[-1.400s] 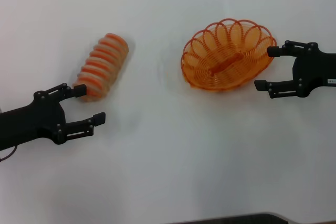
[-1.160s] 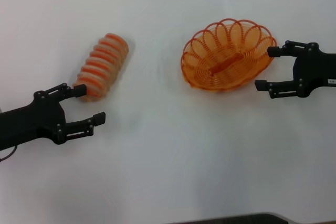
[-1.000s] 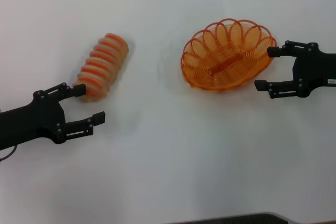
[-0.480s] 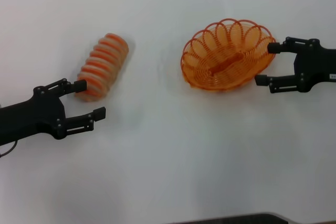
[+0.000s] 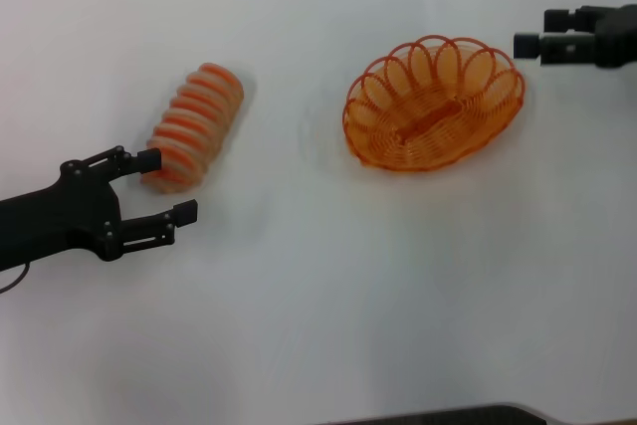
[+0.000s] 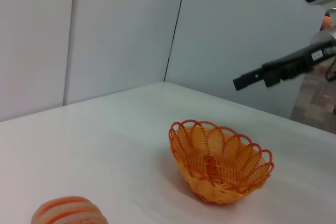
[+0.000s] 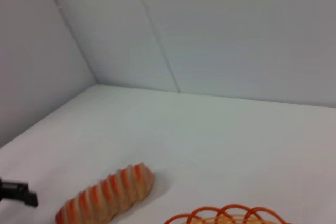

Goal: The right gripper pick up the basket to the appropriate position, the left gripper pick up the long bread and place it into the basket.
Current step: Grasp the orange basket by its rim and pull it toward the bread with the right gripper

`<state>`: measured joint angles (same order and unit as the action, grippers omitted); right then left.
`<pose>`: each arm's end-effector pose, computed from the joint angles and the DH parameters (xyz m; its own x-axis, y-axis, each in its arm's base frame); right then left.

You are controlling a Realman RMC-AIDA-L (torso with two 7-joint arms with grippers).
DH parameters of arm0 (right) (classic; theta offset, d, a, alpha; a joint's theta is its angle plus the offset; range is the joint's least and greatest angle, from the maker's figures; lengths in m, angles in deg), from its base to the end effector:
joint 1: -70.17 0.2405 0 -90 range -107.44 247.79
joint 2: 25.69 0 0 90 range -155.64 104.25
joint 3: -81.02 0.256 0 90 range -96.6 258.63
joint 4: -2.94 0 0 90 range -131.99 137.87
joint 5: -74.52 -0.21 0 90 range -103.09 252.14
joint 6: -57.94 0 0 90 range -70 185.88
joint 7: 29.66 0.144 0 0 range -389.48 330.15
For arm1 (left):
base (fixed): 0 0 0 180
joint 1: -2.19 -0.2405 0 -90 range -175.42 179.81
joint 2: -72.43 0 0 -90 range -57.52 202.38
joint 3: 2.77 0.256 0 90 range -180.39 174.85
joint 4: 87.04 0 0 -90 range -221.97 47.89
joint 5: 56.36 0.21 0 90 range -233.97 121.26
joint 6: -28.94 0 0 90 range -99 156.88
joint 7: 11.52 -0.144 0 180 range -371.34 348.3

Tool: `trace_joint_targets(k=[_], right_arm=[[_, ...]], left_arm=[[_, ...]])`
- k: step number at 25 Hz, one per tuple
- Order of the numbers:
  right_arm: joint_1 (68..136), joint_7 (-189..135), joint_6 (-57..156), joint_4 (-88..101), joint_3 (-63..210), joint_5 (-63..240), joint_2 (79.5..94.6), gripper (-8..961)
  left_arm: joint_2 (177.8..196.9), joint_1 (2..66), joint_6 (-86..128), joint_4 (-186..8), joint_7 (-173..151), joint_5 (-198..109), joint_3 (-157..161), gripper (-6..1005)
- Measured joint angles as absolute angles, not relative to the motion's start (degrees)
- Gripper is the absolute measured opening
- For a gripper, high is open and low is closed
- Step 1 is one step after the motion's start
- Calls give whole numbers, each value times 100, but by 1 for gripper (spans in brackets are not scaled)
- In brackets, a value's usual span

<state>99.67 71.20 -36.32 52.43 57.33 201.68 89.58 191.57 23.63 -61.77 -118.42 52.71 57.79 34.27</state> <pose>0.3002 0.3342 0.0850 0.6380 -0.5730 -0.5144 -0.7384 -0.6447 -0.1978 -0.3116 0.2727 -0.0143 0.7883 0.3109 0.5310 0.4666 -0.8646 -0.1865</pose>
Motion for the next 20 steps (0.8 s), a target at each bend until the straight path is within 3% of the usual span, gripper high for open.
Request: trace_joint_targets(k=[8,20], right_arm=[[10354,9050,-3623,5585,5711,20848,8806,907],[10869,10298,-3242,5692,5577,22394,8777,897]], left_arm=[[19123,2364,-6210,-11842,5281,5782,3448,860],[19108,2322,-6211,-11842,5281,5810,3474,860]])
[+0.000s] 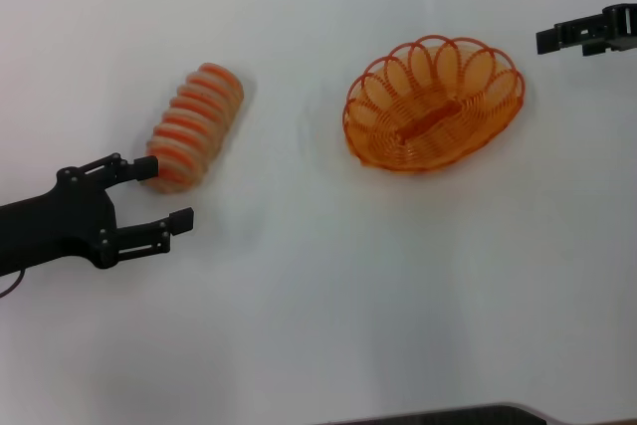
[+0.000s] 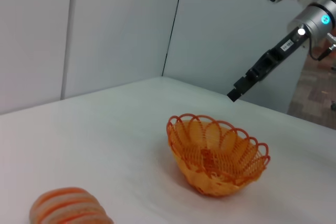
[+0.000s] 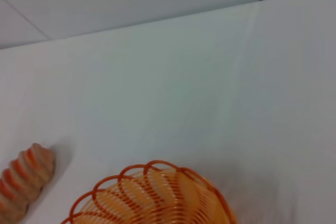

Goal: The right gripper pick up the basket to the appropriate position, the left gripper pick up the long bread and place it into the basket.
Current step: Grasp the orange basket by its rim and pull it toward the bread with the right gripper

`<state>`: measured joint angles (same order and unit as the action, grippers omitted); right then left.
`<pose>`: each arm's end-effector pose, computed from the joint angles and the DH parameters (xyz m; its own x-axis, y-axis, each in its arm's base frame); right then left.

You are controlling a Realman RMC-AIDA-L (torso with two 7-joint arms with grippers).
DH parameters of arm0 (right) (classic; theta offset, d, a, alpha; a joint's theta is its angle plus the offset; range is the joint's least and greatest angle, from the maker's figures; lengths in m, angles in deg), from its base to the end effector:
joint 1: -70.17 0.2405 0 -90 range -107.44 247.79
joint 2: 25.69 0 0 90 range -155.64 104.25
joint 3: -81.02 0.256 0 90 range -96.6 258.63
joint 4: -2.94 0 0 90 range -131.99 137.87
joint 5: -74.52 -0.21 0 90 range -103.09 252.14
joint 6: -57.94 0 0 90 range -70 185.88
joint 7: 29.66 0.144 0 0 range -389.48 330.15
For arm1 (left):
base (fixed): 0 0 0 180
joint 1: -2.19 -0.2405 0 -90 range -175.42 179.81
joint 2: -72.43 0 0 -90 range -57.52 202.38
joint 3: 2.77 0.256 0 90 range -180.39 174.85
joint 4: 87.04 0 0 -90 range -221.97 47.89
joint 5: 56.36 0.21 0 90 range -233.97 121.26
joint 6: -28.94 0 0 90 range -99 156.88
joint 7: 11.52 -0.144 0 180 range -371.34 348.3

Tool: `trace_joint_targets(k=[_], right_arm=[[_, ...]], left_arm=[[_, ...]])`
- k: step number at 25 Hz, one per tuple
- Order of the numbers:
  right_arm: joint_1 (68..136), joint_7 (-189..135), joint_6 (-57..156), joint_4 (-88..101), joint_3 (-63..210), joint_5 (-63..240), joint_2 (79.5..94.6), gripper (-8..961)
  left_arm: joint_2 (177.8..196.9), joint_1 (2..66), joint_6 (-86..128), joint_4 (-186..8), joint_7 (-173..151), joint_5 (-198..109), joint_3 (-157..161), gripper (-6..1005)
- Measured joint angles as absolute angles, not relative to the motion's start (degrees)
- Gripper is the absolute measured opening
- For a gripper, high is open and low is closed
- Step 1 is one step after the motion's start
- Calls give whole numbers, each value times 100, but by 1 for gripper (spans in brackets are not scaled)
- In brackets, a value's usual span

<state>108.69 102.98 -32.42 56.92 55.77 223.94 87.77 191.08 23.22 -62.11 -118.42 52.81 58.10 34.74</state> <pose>0.2945 0.3716 0.1009 0.3593 -0.8661 -0.3474 -0.9234 -0.2762 -0.2664 -0.3149 0.2697 -0.0123 0.7929 0.3178 0.5199 0.4658 -0.8662 -0.1809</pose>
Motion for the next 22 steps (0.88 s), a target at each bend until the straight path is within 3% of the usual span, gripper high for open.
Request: trace_joint_targets(k=[22], right_arm=[[11125,10251,-2180,5258,4600,22513,8932,879]], left_arm=[[19126,2263,-6193,-11842,5254,5905,3467,859]])
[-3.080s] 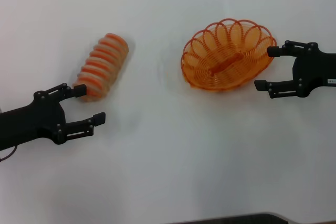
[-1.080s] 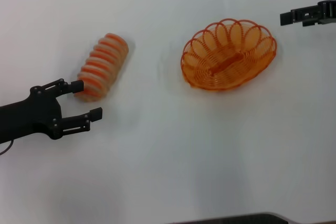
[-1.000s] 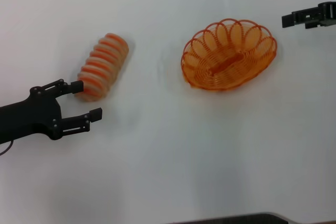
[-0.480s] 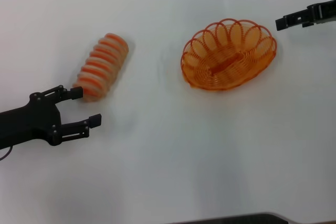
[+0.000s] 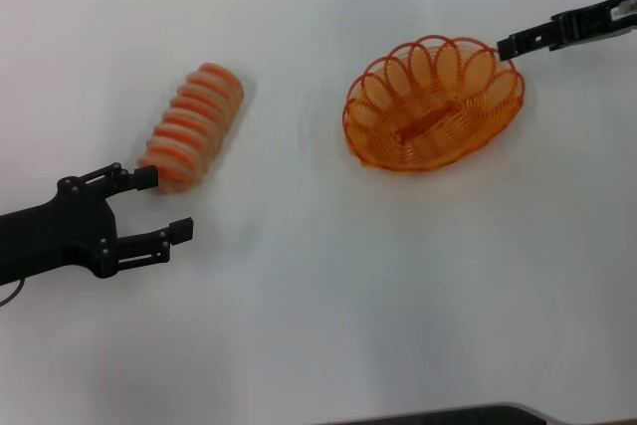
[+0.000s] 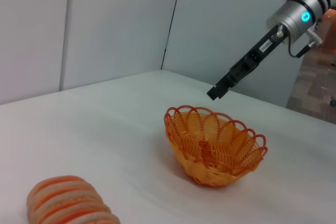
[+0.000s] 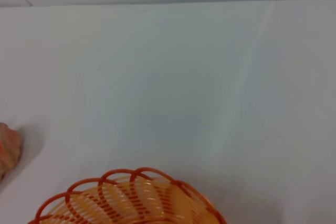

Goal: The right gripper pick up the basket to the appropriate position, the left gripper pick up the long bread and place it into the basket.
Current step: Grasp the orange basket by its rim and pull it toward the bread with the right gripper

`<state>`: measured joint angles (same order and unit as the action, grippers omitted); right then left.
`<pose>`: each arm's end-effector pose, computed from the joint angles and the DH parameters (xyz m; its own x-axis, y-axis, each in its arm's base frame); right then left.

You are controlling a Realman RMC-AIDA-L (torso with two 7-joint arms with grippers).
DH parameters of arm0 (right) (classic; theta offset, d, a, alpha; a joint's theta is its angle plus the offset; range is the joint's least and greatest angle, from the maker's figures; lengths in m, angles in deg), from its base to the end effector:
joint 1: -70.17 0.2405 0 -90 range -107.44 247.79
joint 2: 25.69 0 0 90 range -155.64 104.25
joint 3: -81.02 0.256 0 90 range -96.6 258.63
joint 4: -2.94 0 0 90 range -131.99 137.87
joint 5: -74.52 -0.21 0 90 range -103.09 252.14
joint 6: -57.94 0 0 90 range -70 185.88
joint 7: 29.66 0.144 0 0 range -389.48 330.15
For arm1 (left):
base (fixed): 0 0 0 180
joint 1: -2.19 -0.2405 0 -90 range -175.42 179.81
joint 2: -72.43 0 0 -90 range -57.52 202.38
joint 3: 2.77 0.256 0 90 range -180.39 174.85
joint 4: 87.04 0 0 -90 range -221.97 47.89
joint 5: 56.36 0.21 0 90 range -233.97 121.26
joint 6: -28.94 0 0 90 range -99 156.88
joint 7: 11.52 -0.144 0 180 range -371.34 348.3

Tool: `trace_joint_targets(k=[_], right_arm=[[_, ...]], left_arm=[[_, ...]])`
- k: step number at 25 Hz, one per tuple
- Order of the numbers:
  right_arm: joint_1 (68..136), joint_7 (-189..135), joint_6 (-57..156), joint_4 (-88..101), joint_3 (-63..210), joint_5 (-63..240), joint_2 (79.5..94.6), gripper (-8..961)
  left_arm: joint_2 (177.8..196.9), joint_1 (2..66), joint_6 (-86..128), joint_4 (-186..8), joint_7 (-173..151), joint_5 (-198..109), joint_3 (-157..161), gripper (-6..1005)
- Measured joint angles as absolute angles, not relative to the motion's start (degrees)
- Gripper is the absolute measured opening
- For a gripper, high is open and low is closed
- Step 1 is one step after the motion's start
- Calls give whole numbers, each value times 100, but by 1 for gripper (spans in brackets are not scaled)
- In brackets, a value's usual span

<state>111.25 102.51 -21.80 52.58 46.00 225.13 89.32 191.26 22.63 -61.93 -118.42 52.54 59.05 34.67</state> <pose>0.2817 0.3969 0.0657 0.4683 -0.8435 -0.2630 -0.8543 -0.3562 -0.3785 -0.3185 0.2649 -0.0147 0.7961 0.3289 0.5080 0.4706 -0.8642 -0.1779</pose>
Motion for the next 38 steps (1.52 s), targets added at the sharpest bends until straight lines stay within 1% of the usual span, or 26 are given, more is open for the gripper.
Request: trace_joint_targets(k=[5,23,28,36,38], right_arm=[[11207,10218,-1887,4885,4415,22482,8890,875],[11434,10237,-1373,4451,4068,22485,8940,860],[11451,10265,-1362,4373,4060,22503,8970,835],[11443,10350,-1262,4293,4058,22513,8971,710],[11429,10354,-1242,4293,4059,22513,8971,666]], left_arm=[[19134,2261,-6176,-11842,5249,5911,3477,859],[19133,2269,-6156,-11842,5246,5913,3461,860],[19112,2272,-6154,-11842,5249,5913,3443,860],[19114,2273,-6141,-11842,5246,5913,3437,859],[19115,2285,-6141,-11842,5246,5913,3447,859]])
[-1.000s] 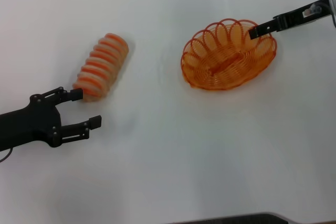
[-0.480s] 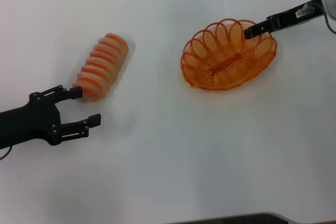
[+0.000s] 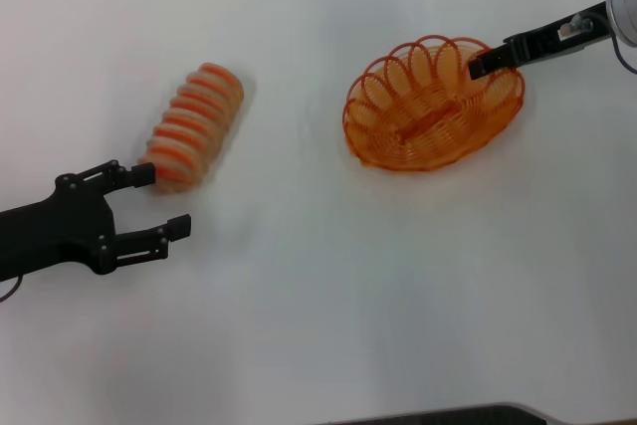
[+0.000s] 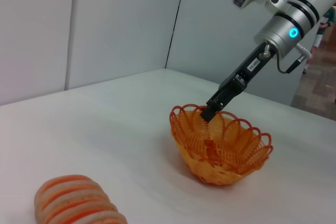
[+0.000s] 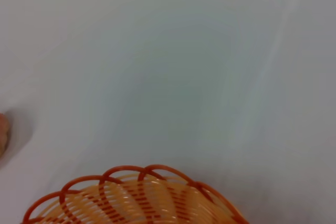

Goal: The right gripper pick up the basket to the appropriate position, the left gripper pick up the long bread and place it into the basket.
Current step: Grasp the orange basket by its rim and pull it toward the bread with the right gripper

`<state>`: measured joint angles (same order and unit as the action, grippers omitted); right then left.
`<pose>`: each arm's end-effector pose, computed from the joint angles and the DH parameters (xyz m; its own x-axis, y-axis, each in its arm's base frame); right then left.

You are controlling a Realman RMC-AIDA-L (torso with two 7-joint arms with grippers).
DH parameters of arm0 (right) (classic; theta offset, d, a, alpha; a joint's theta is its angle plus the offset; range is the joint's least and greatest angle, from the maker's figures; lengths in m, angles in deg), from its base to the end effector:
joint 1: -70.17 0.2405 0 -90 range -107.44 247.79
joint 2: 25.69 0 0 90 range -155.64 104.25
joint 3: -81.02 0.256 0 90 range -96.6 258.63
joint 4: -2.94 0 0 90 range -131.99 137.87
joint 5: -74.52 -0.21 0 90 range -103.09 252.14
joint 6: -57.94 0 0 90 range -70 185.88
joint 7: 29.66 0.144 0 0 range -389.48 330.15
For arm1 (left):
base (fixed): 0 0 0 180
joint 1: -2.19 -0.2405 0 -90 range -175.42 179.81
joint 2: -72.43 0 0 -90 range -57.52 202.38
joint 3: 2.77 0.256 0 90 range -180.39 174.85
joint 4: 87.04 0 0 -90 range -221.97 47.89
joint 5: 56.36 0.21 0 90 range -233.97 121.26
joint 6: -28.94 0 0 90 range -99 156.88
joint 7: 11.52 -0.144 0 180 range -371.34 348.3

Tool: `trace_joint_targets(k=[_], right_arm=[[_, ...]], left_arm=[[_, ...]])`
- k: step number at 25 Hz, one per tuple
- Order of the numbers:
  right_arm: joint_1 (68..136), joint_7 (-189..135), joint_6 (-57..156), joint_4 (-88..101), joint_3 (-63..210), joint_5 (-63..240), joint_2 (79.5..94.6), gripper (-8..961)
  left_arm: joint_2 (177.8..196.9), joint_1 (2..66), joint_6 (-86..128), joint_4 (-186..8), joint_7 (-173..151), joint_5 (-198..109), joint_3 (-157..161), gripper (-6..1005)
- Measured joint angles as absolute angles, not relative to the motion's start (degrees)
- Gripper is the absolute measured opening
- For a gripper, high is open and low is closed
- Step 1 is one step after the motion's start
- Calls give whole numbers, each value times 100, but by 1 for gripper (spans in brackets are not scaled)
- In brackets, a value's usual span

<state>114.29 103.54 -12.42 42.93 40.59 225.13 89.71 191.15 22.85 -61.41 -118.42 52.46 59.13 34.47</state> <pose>0.2787 0.4091 0.0261 0.4761 -0.8527 -0.2150 -0.8396 -0.3681 -0.3993 -0.3193 0.2672 -0.0137 0.7998 0.3262 0.5040 0.4703 -0.8622 -0.1883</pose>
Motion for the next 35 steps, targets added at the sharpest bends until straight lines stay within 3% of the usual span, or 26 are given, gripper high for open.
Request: trace_joint_targets(k=[9,14,20,30,35], right_arm=[[11445,10358,-1209,4226,4059,22511,8977,467],[11457,10358,-1209,4211,4045,22507,8998,258],[11447,10389,-1194,4148,4041,22507,8996,261],[11341,10377,-1284,4187,4108,22442,8951,96],[11306,10357,-1466,4218,4132,22221,8918,96]], left_arm=[[19110,2291,-6140,-11842,5245,5913,3432,859],[19108,2288,-6140,-11842,5243,5913,3434,859],[19108,2285,-6141,-11841,5240,5913,3433,859],[19108,2290,-6141,-11842,5237,5913,3445,860],[19108,2292,-6138,-11841,5237,5913,3434,860]])
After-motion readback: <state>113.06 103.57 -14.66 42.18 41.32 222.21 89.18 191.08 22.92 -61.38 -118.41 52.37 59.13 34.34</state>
